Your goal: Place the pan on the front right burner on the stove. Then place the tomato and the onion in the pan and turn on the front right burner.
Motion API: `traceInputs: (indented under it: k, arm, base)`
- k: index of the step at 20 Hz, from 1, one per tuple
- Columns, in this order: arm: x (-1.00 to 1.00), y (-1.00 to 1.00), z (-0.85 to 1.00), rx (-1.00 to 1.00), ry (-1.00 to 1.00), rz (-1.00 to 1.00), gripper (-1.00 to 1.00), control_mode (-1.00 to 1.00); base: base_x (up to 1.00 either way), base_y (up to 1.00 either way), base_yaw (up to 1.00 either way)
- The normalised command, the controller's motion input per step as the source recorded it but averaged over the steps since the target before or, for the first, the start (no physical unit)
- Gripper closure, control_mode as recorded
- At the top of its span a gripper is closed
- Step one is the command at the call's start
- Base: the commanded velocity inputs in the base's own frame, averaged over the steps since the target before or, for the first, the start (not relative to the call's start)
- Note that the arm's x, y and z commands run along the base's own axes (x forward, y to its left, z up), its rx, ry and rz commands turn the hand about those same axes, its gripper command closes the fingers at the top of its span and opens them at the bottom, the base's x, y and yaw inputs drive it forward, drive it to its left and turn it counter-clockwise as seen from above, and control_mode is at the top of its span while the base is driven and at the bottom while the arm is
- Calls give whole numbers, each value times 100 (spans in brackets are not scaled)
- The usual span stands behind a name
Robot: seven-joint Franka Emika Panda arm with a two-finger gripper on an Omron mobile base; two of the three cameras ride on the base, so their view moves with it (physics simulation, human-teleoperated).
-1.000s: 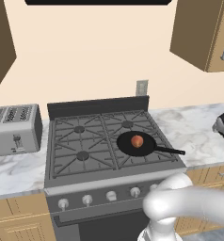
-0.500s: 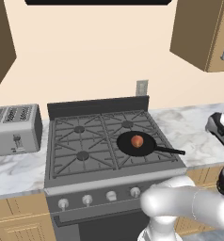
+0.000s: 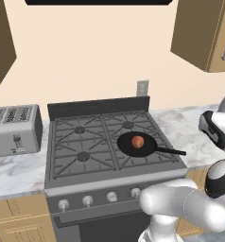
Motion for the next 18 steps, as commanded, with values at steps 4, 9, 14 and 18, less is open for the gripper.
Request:
traceInputs:
  k: [4,9,14,18]
  arm:
    - [-8,34,0,0,0,0,100,-100]
    - [-6,38,4,0,0,0,100,-100]
    - [-7,41,10,0,0,0,100,-100]
    - [-5,42,6,0,0,0,100,-100]
  base:
    - [0,0,0]
    - [0,0,0]
    - [0,0,0]
    - [0,0,0]
